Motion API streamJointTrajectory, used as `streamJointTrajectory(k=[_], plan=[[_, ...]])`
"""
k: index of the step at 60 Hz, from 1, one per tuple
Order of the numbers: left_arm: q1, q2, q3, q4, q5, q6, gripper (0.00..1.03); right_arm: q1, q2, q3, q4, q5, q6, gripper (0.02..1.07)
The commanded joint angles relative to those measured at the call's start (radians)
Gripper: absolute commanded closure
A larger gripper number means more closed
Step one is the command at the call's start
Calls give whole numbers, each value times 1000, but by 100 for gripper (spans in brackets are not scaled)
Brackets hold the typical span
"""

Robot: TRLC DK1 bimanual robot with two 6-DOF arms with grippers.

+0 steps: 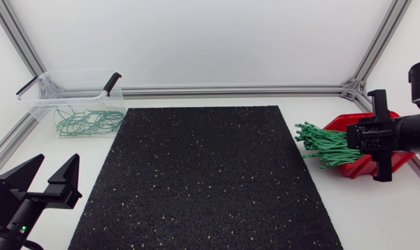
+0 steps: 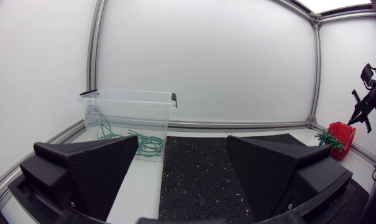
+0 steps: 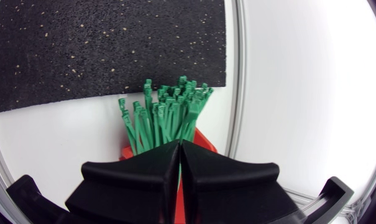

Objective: Take a green cable tie from the red box, thread the tail through the head to close it, then place it in the transparent bin on the left.

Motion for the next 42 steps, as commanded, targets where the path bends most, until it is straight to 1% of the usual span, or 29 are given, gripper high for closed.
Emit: streamJointTrajectory(k=[1, 19, 26, 38, 42], plan=[[1, -2, -36, -29, 0, 0, 4, 18, -46, 21, 22, -10, 32, 101], [2, -2, -36, -29, 0, 0, 4, 148, -167, 51, 16, -9, 182, 101], [5, -2, -36, -29, 0, 0, 4, 200, -184, 93, 6, -10, 293, 101], [4, -2, -36, -29, 0, 0, 4, 265, -167, 216, -149, -32, 458, 101], [4, -2, -36, -29, 0, 0, 4, 268, -156, 243, -205, -69, 494, 101]])
